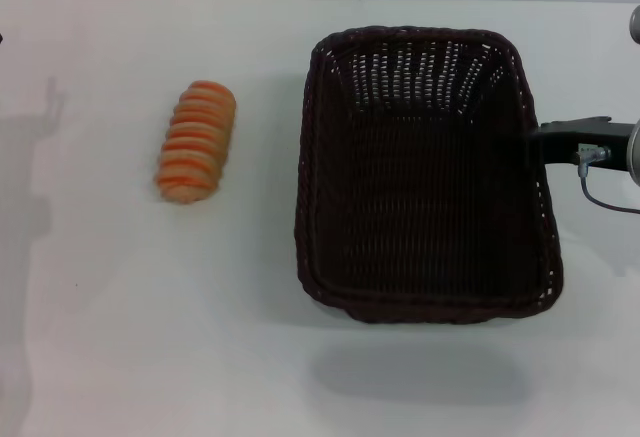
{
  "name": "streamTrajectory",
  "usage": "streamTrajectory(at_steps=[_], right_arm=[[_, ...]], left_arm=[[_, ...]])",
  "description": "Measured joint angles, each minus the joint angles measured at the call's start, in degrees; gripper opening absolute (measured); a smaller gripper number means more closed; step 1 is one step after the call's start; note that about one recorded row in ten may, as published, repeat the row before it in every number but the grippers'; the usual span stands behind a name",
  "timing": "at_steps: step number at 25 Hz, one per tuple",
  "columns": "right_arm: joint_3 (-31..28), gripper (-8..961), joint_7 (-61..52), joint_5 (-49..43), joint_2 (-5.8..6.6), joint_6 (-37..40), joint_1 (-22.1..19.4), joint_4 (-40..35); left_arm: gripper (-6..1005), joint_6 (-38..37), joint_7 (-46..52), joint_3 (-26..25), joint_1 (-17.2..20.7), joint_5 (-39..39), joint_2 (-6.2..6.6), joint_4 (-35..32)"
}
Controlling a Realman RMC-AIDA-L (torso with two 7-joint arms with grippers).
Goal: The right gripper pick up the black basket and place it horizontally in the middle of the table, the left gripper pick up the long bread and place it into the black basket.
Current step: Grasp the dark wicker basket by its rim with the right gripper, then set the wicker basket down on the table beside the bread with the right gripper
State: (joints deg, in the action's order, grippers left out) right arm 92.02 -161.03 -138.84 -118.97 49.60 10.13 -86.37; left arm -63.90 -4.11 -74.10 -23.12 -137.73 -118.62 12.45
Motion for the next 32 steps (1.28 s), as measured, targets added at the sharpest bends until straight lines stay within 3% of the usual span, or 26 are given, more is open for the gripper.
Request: streamTrajectory(at_steps=[6, 10, 11, 15, 18, 19, 21, 22, 25, 26, 27, 30, 32], right_arm=[[-0.4, 261, 1.5, 0.4, 0.03, -0.3, 1.3, 1.8], [-0.3, 228, 6.8, 3.1, 0.15, 0.8, 1.4, 0.1], [-1.1, 220, 13.0, 7.0, 0.19, 3.7, 1.2, -2.5], [-4.4, 202, 18.1, 11.6, 0.31, 11.3, 2.4, -5.9], [-10.4, 196, 23.2, 15.4, 0.39, 22.6, 7.3, -6.7], [-10.4, 194, 23.2, 15.4, 0.39, 22.6, 7.3, -6.7], [-14.8, 189, 25.8, 16.0, 0.52, 29.6, 12.4, -4.2], [-14.8, 187, 25.8, 16.0, 0.52, 29.6, 12.4, -4.2], [-17.8, 181, 28.9, 16.3, 0.88, 34.9, 17.9, 0.5], [-18.9, 179, 31.4, 16.5, 1.1, 37.7, 21.7, 4.1], [-18.9, 179, 31.4, 16.5, 1.1, 37.7, 21.7, 4.1], [-19.1, 178, 35.4, 16.5, 1.16, 40.2, 27.6, 9.5], [-19.0, 177, 36.2, 16.2, 1.07, 40.3, 28.7, 10.5]], left_arm=[[852, 0.3, 0.0, -0.1, 0.0, 0.0, -0.03, -0.1], [852, 0.3, 0.0, -0.2, 0.0, 0.0, -0.03, -0.1], [852, 0.4, 0.0, -0.2, -0.1, 0.0, -0.03, 0.0], [851, 0.4, 0.0, -0.2, -0.2, 0.0, -0.03, 0.1], [851, 0.4, 0.0, 0.0, -0.2, 0.0, -0.02, 0.3], [851, 0.4, 0.0, 0.1, -0.2, 0.0, -0.03, 0.3], [851, 0.4, 0.0, 0.2, -0.2, 0.0, -0.08, 0.3], [851, 0.4, 0.0, 0.2, -0.2, 0.0, -0.08, 0.3], [851, 0.4, 0.0, 0.2, -0.1, 0.0, -0.13, 0.4], [851, 0.4, 0.1, 0.2, 0.1, 0.0, -0.23, 0.6], [851, 0.5, 0.1, 0.2, 0.2, 0.0, -0.24, 0.7], [851, 0.5, 0.1, 0.2, 0.2, 0.0, -0.3, 0.8], [850, 0.4, 0.1, 0.3, 0.2, 0.0, -0.34, 0.8]])
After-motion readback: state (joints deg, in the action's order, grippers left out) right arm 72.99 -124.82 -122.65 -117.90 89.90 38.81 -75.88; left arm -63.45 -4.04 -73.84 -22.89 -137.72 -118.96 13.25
